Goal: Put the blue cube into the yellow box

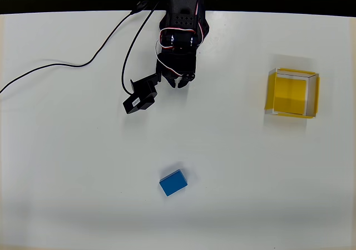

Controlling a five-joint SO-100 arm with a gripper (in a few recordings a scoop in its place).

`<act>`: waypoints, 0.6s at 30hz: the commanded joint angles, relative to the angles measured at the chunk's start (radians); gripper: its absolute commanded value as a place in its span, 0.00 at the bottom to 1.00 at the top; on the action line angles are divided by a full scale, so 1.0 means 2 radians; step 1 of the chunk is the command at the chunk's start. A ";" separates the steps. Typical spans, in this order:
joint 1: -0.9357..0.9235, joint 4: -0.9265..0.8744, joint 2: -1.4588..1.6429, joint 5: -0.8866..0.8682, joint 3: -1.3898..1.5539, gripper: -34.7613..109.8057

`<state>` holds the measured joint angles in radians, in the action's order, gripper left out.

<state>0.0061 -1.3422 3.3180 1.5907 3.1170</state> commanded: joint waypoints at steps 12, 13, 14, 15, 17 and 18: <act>0.005 0.042 -0.018 0.025 0.005 0.26; -0.002 0.078 -0.051 0.012 -0.015 0.28; -0.011 0.114 -0.094 0.002 -0.041 0.29; -0.018 0.138 -0.137 -0.006 -0.072 0.31; -0.028 0.162 -0.215 -0.013 -0.142 0.33; -0.032 0.172 -0.252 -0.025 -0.178 0.34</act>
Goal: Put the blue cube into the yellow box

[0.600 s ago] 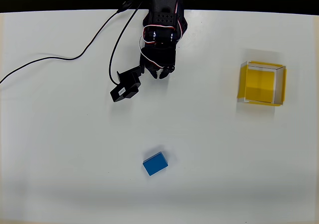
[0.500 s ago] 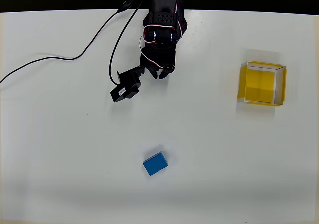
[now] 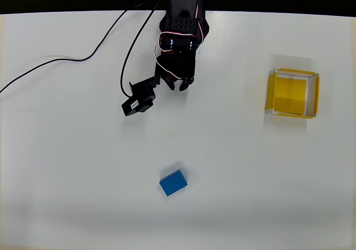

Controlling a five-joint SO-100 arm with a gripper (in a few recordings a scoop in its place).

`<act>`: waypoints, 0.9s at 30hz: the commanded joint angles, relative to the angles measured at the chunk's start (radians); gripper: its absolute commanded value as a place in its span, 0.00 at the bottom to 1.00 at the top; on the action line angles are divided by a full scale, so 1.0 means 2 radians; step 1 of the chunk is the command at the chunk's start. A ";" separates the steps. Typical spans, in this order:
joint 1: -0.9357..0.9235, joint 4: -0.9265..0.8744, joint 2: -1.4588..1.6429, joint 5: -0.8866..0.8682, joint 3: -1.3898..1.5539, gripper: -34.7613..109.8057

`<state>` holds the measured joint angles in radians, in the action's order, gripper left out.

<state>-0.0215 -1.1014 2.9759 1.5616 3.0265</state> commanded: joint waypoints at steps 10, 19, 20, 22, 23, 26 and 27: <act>-0.075 0.109 -0.346 -0.175 -0.419 0.57; -0.098 0.100 -0.553 -0.258 -0.629 0.58; -0.100 0.091 -0.576 -0.269 -0.653 0.58; -0.102 0.074 -0.622 -0.290 -0.703 0.58; -0.103 0.065 -0.644 -0.301 -0.728 0.58; -0.103 0.045 -0.702 -0.329 -0.792 0.58; -0.101 0.038 -0.719 -0.338 -0.812 0.59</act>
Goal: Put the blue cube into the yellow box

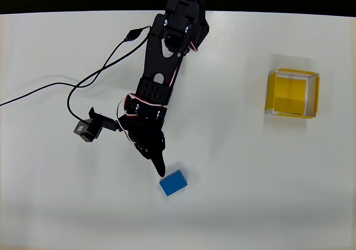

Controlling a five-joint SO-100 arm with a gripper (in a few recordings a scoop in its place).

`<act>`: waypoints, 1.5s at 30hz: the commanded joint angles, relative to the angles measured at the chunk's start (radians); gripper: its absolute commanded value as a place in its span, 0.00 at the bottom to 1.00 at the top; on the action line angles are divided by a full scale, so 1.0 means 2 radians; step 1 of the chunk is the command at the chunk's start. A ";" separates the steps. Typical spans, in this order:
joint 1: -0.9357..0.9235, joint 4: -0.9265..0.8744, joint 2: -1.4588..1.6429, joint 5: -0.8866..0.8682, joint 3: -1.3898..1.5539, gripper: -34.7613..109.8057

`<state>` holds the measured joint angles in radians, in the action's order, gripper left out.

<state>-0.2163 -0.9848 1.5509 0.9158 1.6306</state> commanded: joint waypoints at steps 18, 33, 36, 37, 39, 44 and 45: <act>0.057 -0.130 -0.242 -0.112 -0.400 0.62; 0.108 -0.154 -0.337 -0.147 -0.472 0.62; 0.118 -0.162 -0.344 -0.153 -0.473 0.61; 0.121 -0.165 -0.346 -0.158 -0.472 0.60; 0.125 -0.170 -0.350 -0.163 -0.471 0.59; 0.127 -0.163 -0.361 -0.160 -0.470 0.57; 0.127 -0.160 -0.364 -0.159 -0.470 0.57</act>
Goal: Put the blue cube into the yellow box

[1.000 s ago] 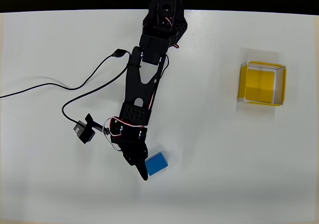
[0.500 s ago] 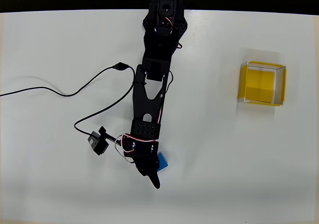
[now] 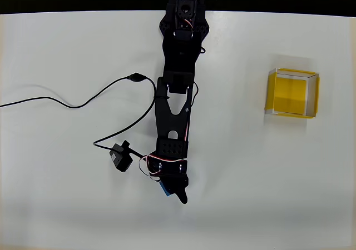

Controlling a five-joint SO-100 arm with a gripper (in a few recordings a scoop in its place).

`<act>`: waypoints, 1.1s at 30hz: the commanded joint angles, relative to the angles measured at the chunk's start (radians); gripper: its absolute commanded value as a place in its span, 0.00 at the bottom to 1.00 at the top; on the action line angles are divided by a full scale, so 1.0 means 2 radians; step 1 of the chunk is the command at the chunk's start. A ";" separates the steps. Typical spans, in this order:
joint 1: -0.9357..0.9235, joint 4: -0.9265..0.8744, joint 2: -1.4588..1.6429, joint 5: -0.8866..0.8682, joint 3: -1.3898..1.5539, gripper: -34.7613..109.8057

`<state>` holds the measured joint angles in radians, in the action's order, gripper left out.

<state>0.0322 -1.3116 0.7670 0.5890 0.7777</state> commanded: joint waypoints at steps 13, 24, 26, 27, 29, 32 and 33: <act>-0.011 0.041 0.005 0.034 -0.053 0.51; -0.009 0.053 -0.007 0.057 -0.055 0.42; -0.006 0.051 -0.005 0.061 -0.055 0.41; -0.004 0.048 -0.002 0.065 -0.055 0.40; 0.001 0.044 0.005 0.072 -0.051 0.39; 0.008 0.041 0.023 0.082 -0.037 0.37; 0.011 0.041 0.031 0.087 -0.029 0.37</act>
<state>0.0199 -1.2195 0.6980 0.7378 0.7517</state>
